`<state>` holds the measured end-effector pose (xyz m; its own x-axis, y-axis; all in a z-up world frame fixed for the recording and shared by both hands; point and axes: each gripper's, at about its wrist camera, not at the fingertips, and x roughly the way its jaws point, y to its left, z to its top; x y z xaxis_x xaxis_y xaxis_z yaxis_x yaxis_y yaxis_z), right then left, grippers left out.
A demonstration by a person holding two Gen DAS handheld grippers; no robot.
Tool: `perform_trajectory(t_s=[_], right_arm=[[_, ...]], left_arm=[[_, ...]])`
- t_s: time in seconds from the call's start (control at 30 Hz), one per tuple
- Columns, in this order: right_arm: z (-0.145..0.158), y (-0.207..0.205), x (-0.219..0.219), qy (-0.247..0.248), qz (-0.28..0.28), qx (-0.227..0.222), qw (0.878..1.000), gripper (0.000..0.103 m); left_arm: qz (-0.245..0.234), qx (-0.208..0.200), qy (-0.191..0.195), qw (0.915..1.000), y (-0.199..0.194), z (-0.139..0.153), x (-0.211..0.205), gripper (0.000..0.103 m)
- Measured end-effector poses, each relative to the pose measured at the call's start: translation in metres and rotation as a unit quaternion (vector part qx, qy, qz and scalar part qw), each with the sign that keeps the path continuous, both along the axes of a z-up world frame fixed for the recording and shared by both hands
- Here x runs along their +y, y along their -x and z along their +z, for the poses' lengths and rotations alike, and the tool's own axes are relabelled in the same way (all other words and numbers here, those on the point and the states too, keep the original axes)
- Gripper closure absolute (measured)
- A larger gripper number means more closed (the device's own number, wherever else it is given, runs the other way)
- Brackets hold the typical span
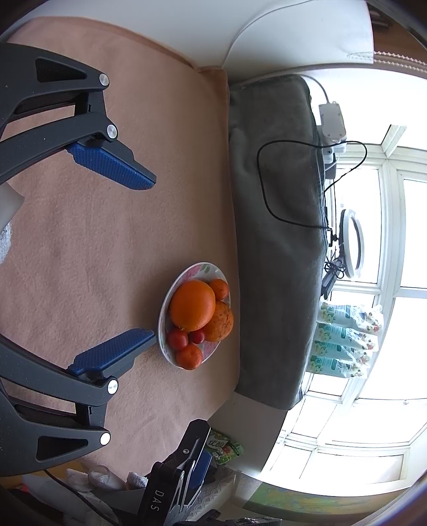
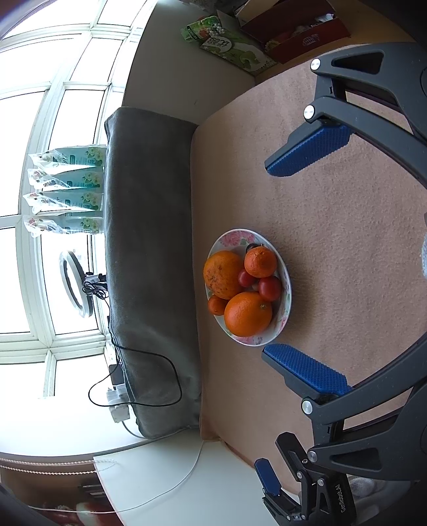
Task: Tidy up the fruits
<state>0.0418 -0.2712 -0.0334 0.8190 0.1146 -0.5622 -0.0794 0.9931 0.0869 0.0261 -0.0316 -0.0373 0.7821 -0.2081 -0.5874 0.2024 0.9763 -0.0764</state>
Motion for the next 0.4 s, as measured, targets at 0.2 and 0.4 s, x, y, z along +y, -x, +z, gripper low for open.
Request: perform_trajectory(t_s=[0.2,0.4], right_arm=[[-0.002,-0.0018,-0.0017,-0.004,-0.001,0.005,1.0,0.0],[-0.004,-0.0038,-0.0025,-0.004,-0.002,0.01,1.0,0.0]], left_arm=[[0.001,0.001,0.001,1.0,-0.0006,-0.0006,-0.0004,0.017],[0.002,0.006,0.0,1.0,-0.003,-0.0037,-0.0006,0.017]])
